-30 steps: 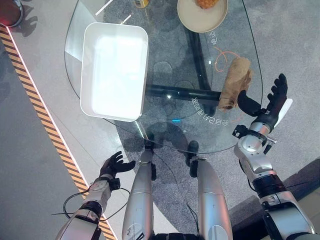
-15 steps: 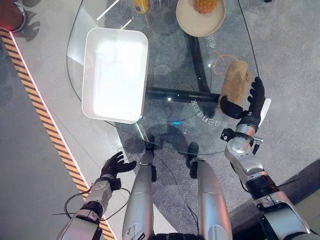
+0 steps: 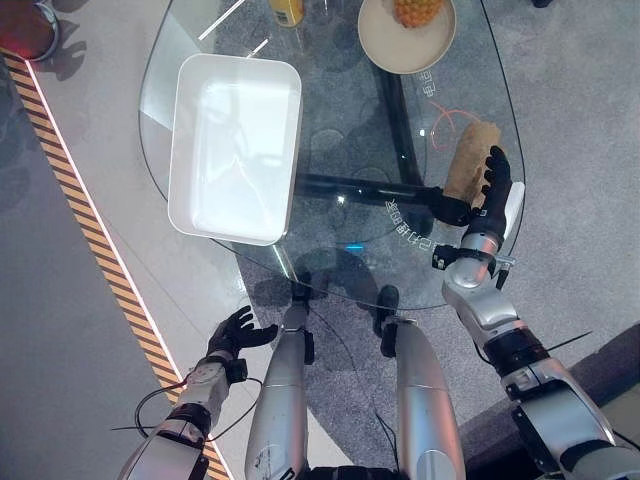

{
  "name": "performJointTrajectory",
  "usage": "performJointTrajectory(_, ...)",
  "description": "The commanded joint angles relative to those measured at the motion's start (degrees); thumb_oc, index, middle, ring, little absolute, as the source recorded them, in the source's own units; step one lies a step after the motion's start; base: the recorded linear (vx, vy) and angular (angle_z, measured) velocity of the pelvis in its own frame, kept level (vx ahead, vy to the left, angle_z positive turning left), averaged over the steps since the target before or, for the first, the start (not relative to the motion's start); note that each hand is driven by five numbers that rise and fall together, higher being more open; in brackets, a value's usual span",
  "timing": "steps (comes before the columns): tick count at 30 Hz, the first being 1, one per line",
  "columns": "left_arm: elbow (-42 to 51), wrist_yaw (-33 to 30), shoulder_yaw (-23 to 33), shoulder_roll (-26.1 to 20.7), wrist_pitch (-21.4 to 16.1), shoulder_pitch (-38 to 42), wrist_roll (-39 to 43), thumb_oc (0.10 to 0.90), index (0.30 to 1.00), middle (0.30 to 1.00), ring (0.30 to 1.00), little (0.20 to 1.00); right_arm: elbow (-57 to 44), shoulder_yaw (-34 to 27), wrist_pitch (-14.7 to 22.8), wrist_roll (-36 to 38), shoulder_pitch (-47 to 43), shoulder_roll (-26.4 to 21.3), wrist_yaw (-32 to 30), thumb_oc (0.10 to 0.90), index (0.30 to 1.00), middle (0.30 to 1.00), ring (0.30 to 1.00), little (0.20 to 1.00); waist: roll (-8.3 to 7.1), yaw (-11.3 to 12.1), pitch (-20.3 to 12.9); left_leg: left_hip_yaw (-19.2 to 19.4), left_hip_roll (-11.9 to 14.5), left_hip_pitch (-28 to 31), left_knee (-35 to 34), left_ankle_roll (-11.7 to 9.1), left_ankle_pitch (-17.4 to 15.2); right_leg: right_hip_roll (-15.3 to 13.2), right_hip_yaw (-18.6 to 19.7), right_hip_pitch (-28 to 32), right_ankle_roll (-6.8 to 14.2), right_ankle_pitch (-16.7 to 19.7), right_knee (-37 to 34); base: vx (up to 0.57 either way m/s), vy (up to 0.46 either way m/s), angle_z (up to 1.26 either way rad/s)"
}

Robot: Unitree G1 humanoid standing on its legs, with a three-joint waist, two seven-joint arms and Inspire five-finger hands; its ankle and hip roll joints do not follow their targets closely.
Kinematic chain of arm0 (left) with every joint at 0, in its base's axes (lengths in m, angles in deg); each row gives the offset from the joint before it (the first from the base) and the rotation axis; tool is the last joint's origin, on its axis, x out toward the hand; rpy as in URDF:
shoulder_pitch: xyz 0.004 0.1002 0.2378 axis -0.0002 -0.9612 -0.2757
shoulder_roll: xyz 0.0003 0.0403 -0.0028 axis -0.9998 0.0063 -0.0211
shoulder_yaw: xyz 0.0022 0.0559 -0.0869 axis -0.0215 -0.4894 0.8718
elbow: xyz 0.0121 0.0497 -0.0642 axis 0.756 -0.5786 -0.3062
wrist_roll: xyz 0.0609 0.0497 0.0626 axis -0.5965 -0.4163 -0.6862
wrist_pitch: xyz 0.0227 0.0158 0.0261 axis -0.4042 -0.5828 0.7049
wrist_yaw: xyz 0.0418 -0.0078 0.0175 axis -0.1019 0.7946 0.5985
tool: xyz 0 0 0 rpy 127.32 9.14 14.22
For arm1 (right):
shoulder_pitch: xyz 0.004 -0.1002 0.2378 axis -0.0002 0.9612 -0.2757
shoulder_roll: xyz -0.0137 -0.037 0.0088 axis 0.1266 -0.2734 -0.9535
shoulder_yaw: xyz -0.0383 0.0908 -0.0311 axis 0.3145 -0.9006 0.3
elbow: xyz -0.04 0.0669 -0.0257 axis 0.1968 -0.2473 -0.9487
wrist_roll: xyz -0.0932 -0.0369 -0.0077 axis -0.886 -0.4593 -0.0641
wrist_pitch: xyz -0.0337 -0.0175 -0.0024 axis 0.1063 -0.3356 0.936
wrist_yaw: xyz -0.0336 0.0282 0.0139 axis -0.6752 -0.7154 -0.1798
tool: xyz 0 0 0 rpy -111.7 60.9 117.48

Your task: Wipe the table with a cloth and put it in the basket.

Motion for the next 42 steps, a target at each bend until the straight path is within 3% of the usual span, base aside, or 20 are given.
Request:
performJointTrajectory(1, -2.1, -0.6, -0.5, 0.9, -0.9, -1.9, 1.5, 0.800, 0.900, 0.900, 0.900, 0.900, -2.4, -0.8, 1.2, -3.6, -3.5, -3.3, -6.0, 0.800, 0.900, 0.900, 0.900, 0.900, 1.73, -0.4, -1.2, 4.2, -3.7, 0.6, 6.7, 2.8, -7.9, 1.9, 0.5, 1.6, 1.0, 5.7, -9.6, 0.00, 0.000, 0.00)
performJointTrajectory(14, -2.5, -1.0, -2.4, 1.6, -0.2, -0.5, 2.2, 0.800, 0.900, 0.900, 0.900, 0.900, 7.6, 0.3, 1.0, -2.2, -7.5, -2.6, -7.7, 0.800, 0.900, 0.900, 0.900, 0.900, 2.73, 0.4, -1.2, 3.8, -4.1, -0.2, 7.4, 3.2, -8.3, 1.8, 0.5, 0.2, 0.9, 5.6, -8.4, 0.00, 0.001, 0.01)
performJointTrajectory(42, -1.3, -2.0, -3.7, 2.7, 0.2, 0.0, 2.7, 0.800, 0.900, 0.900, 0.900, 0.900, 14.9, 2.1, 0.8, 5.6, -9.1, 0.3, -5.3, 0.800, 0.900, 0.900, 0.900, 0.900, 3.72, 1.0, -1.2, 3.8, -4.6, 0.2, 6.7, 3.3, -7.9, 1.8, 0.2, 0.0, 0.8, 5.9, -8.5, 0.00, 0.000, 0.00)
